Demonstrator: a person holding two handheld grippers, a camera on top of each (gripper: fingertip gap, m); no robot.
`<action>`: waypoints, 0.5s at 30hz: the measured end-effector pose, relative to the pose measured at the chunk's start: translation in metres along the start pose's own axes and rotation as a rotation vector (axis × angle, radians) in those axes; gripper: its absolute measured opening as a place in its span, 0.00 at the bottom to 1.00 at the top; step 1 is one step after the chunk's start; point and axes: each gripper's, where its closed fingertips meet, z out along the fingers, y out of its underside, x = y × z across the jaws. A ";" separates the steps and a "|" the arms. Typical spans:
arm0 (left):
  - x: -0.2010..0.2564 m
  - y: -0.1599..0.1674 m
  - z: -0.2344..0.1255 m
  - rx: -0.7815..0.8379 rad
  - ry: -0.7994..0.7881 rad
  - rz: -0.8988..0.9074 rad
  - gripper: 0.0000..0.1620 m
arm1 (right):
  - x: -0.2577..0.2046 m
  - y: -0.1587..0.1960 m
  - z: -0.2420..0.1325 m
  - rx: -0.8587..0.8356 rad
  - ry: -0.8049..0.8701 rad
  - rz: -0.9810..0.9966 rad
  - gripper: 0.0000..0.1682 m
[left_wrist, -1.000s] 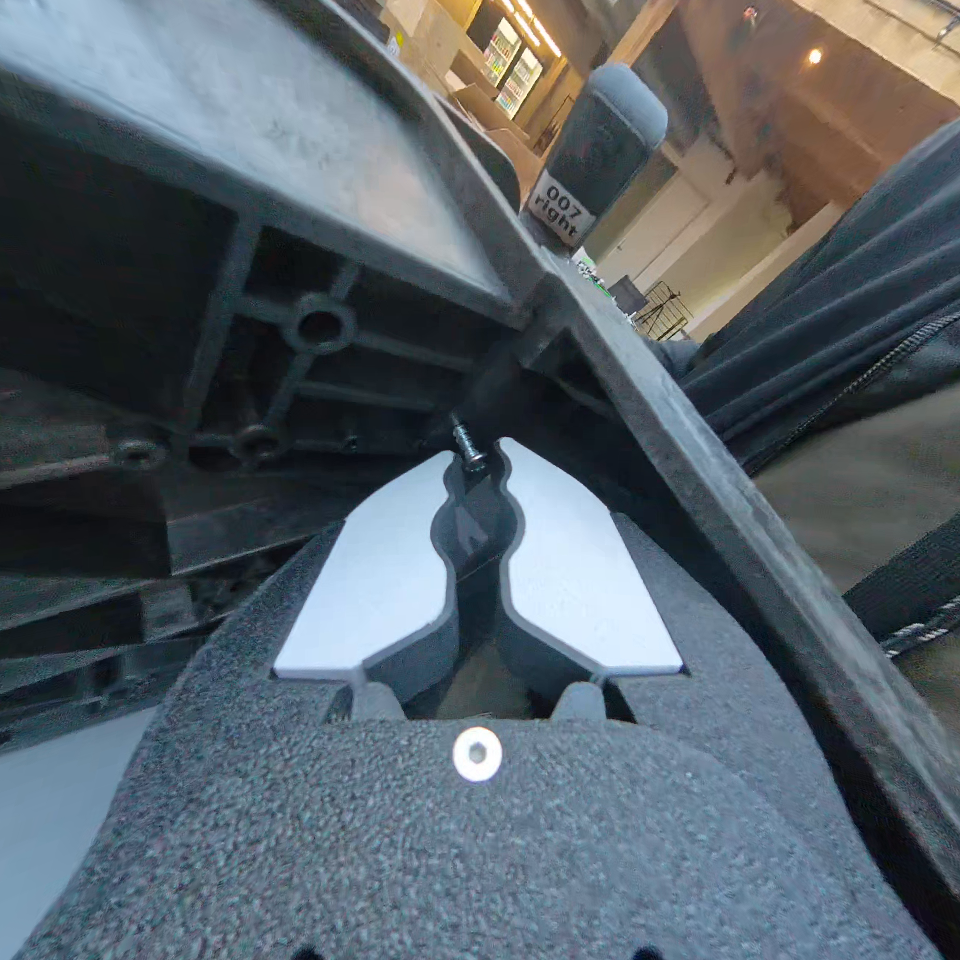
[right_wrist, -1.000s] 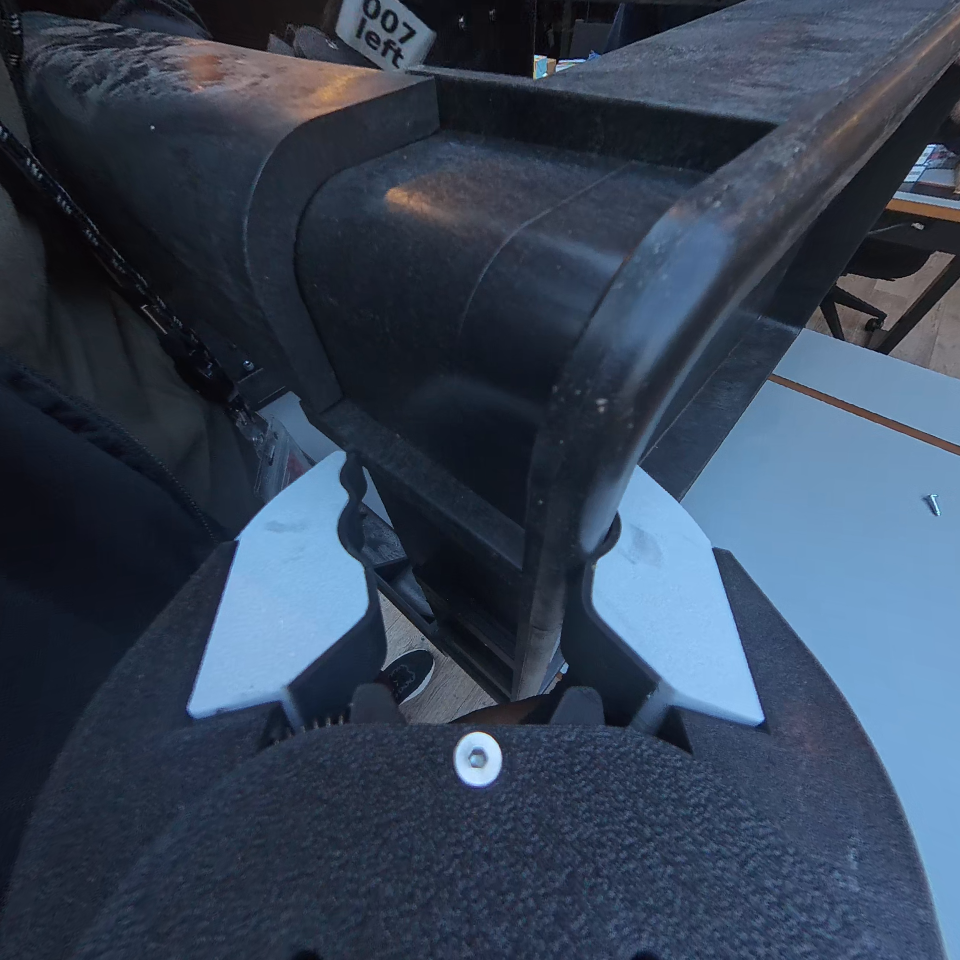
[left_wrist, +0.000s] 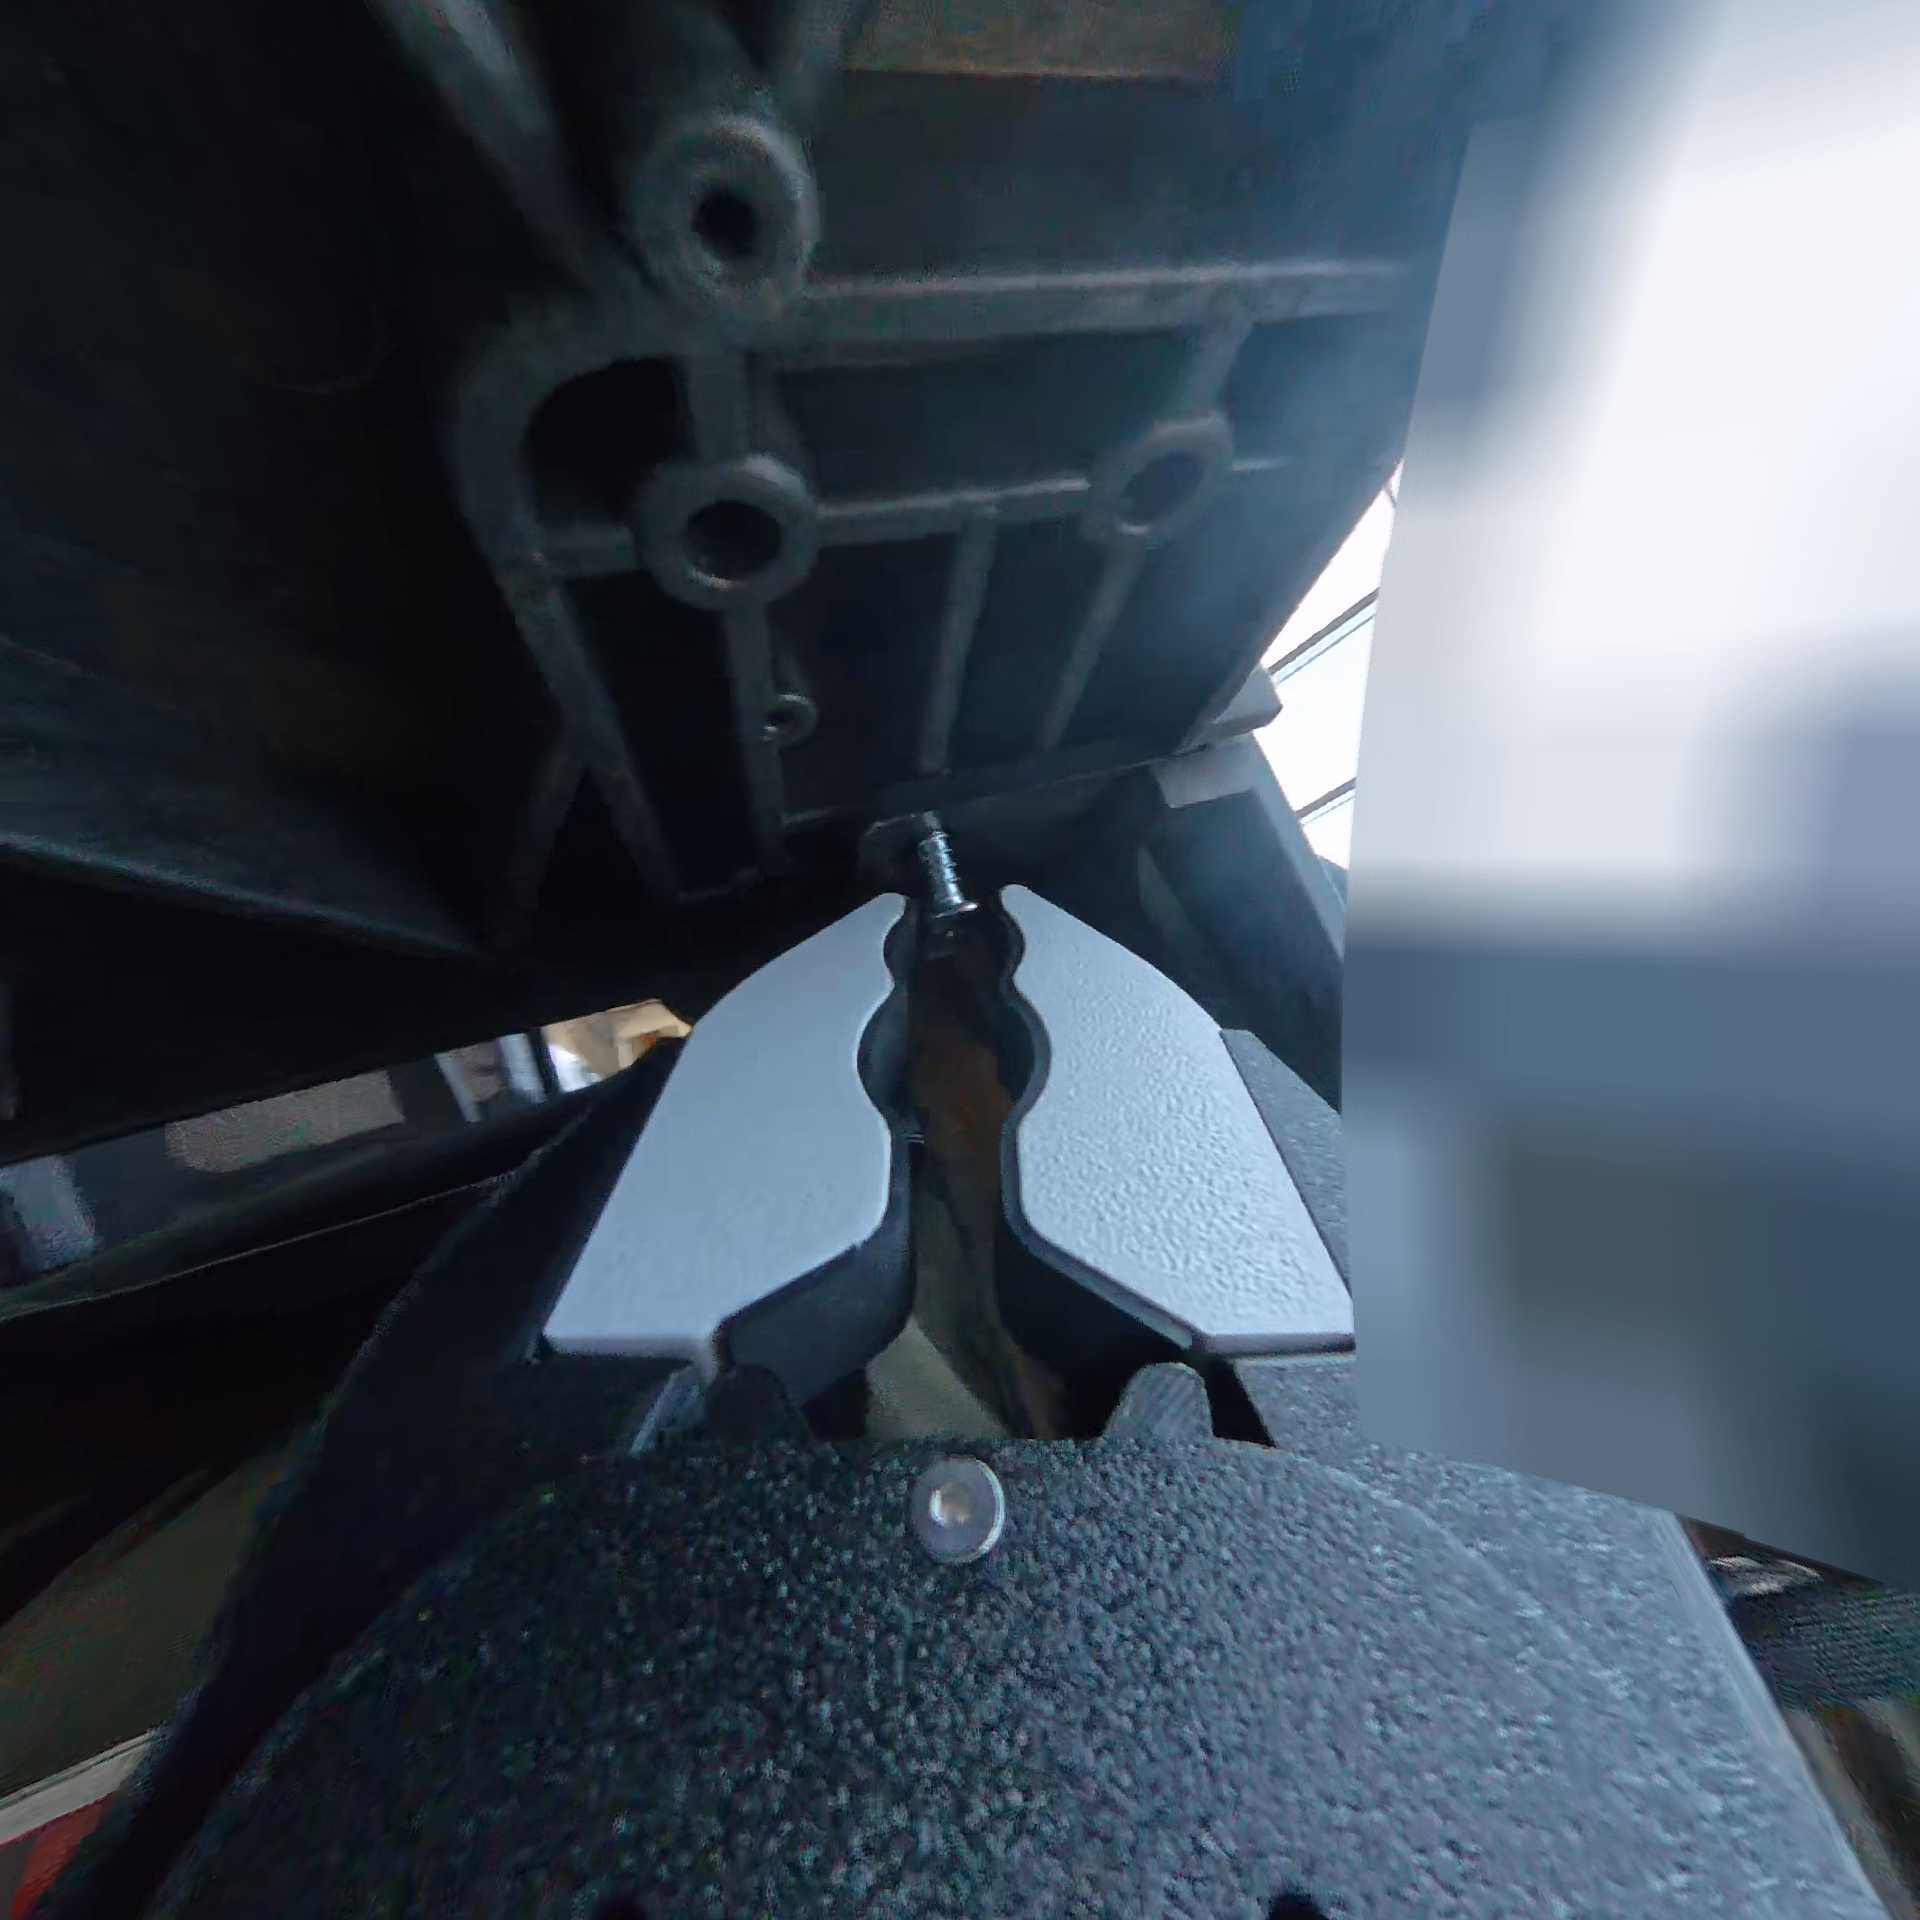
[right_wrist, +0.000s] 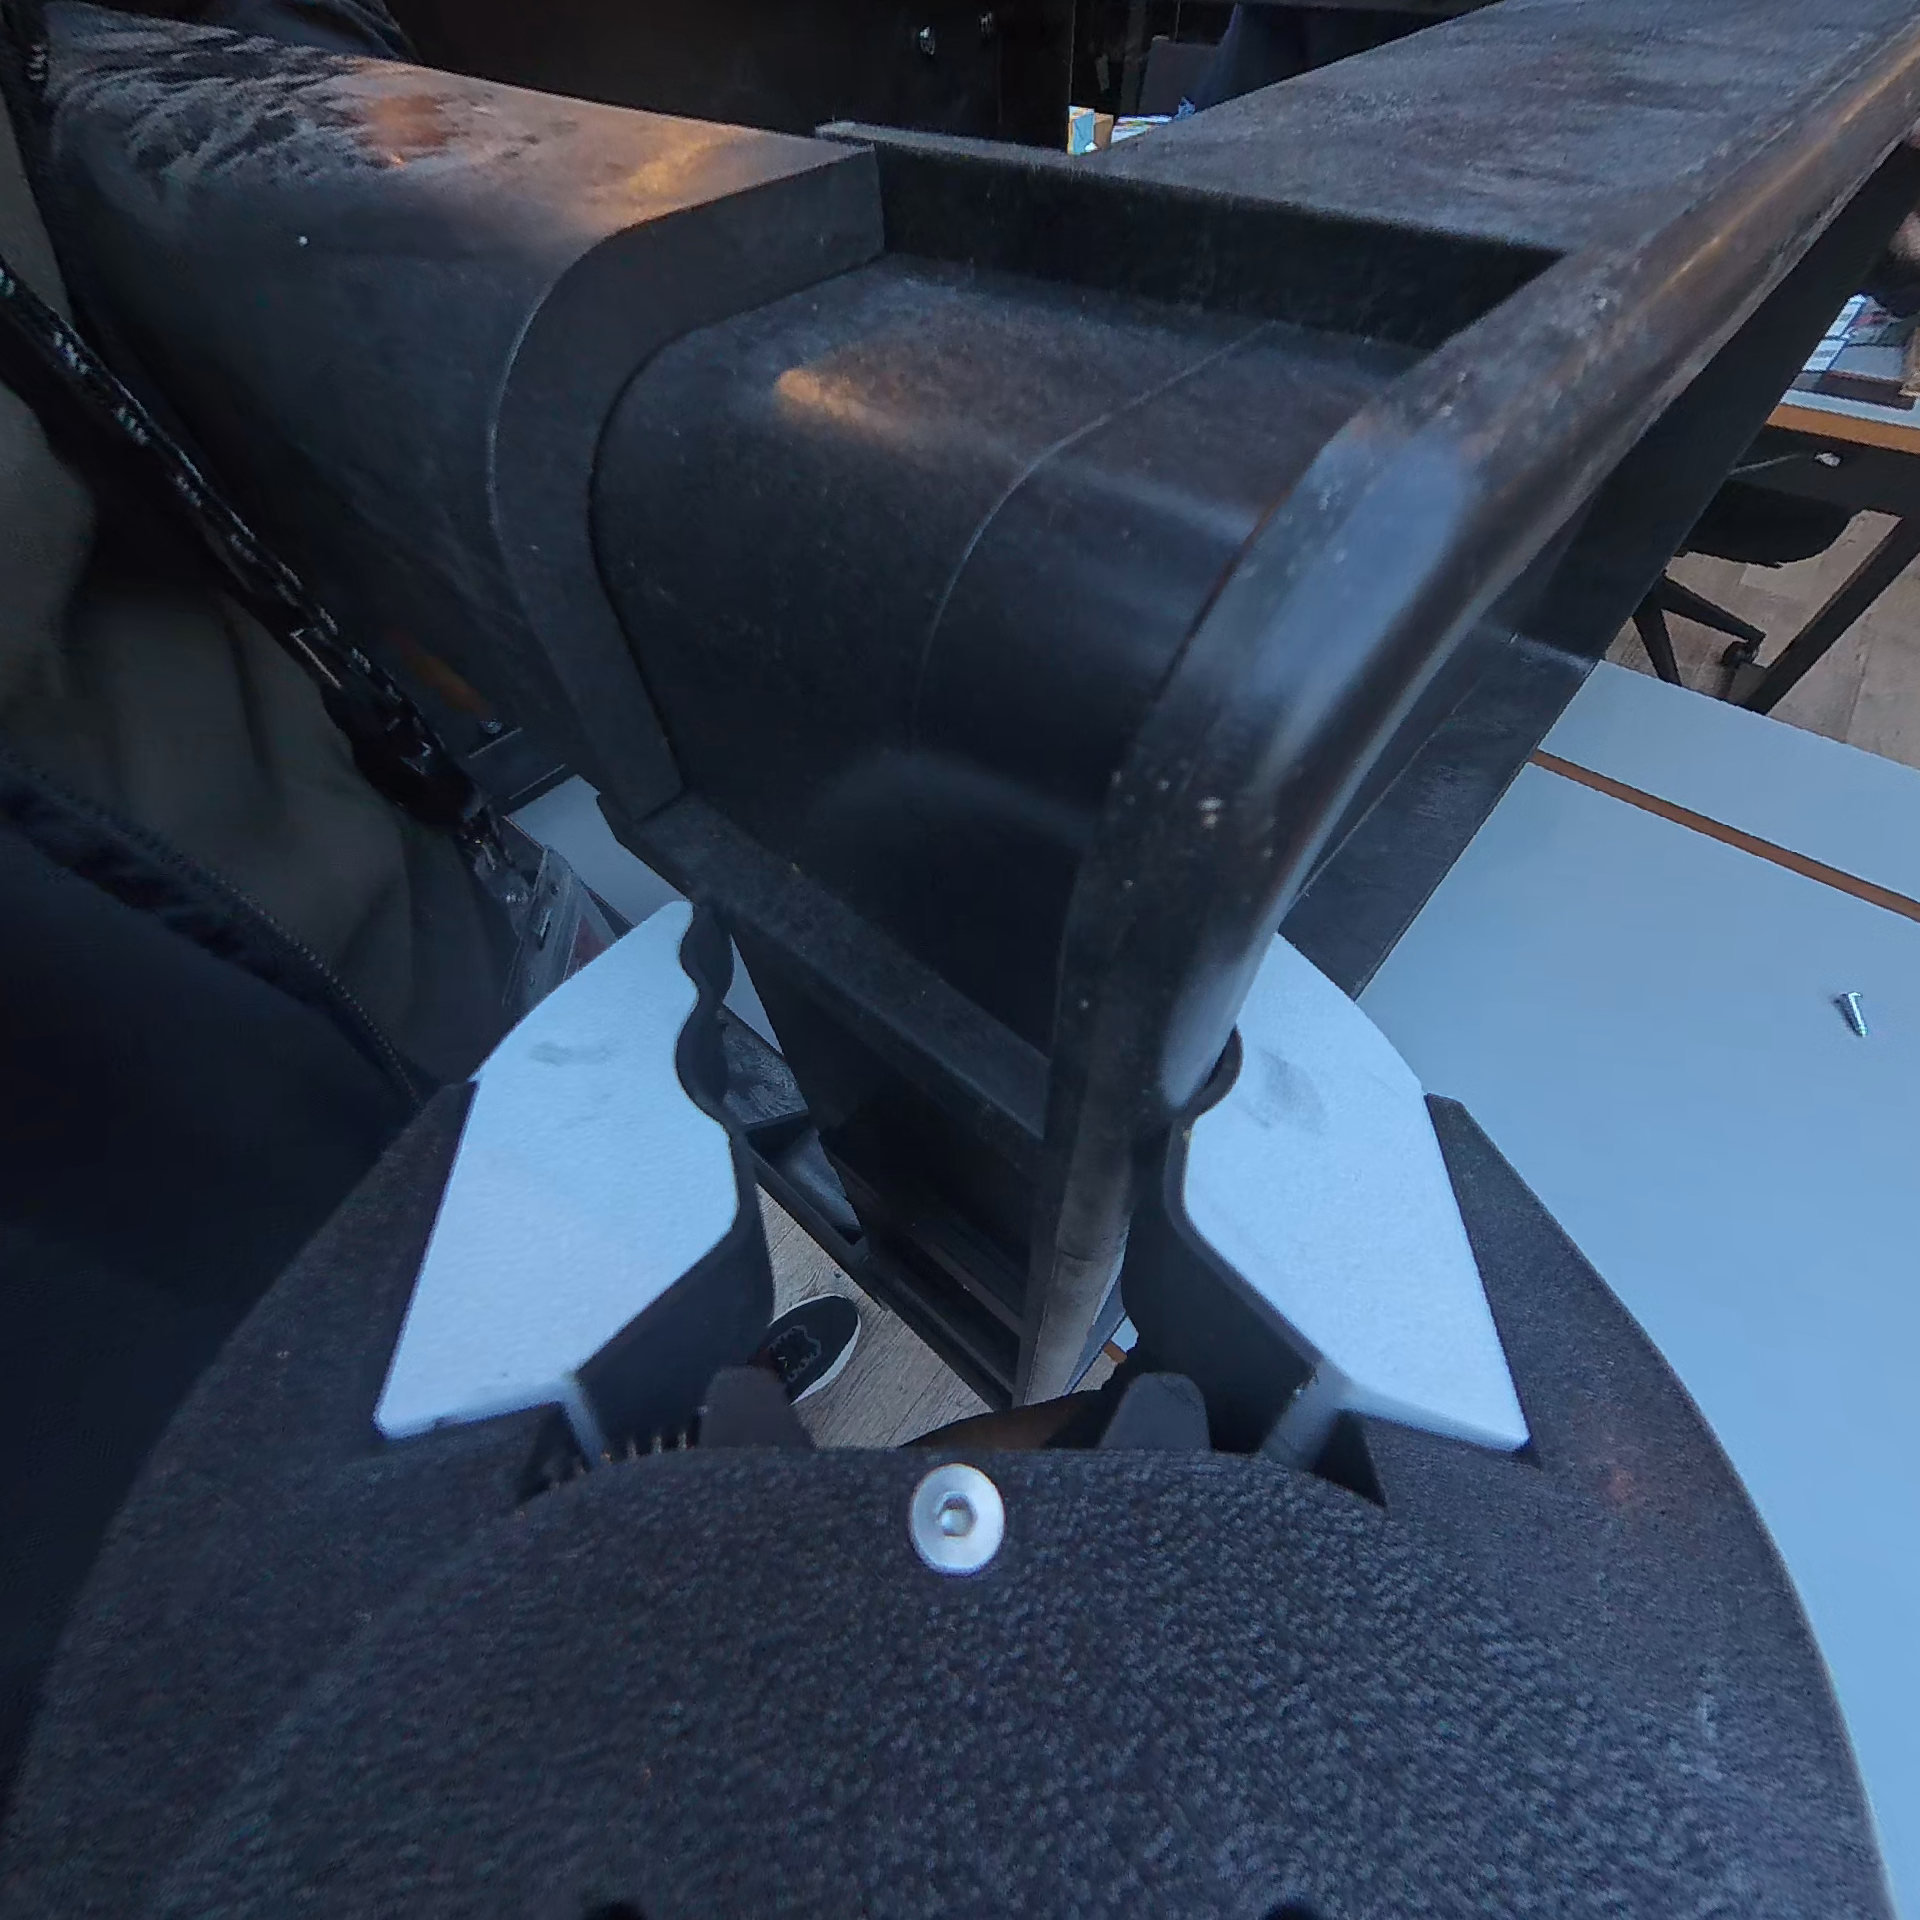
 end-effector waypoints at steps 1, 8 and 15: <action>-0.001 0.000 0.000 -0.012 -0.034 0.048 0.07 | 0.000 0.000 0.000 0.000 0.001 0.000 0.52; -0.009 0.003 -0.003 -0.156 -0.261 0.358 0.06 | 0.000 0.000 0.000 0.001 0.003 0.002 0.52; -0.014 0.003 -0.005 -0.278 -0.401 0.597 0.06 | 0.000 0.000 0.000 -0.003 0.006 0.004 0.52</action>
